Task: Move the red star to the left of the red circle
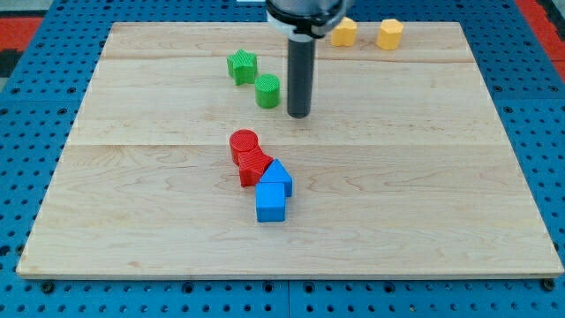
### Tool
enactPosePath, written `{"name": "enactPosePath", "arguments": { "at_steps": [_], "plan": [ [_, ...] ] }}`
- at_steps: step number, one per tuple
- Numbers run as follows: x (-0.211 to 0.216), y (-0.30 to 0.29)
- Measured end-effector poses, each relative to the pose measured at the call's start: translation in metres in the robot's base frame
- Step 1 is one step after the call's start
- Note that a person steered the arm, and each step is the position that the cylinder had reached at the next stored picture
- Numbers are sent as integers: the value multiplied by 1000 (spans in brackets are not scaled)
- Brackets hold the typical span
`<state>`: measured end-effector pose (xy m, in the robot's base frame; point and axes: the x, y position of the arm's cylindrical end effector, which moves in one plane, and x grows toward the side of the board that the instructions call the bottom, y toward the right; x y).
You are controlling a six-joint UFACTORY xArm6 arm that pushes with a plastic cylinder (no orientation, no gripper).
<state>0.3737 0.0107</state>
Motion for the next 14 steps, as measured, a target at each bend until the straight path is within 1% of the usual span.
{"name": "enactPosePath", "arguments": {
  "at_steps": [1, 2, 3, 4, 5, 6, 7, 8, 9, 10, 11, 12, 13, 14],
  "plan": [
    [-28, -27],
    [-28, -29],
    [13, -24],
    [42, -17],
    [86, -6],
    [126, -22],
    [140, -55],
    [138, -60],
    [126, -65],
    [115, -119],
    [109, -129],
    [146, -165],
    [119, -233],
    [94, -208]
  ]
}}
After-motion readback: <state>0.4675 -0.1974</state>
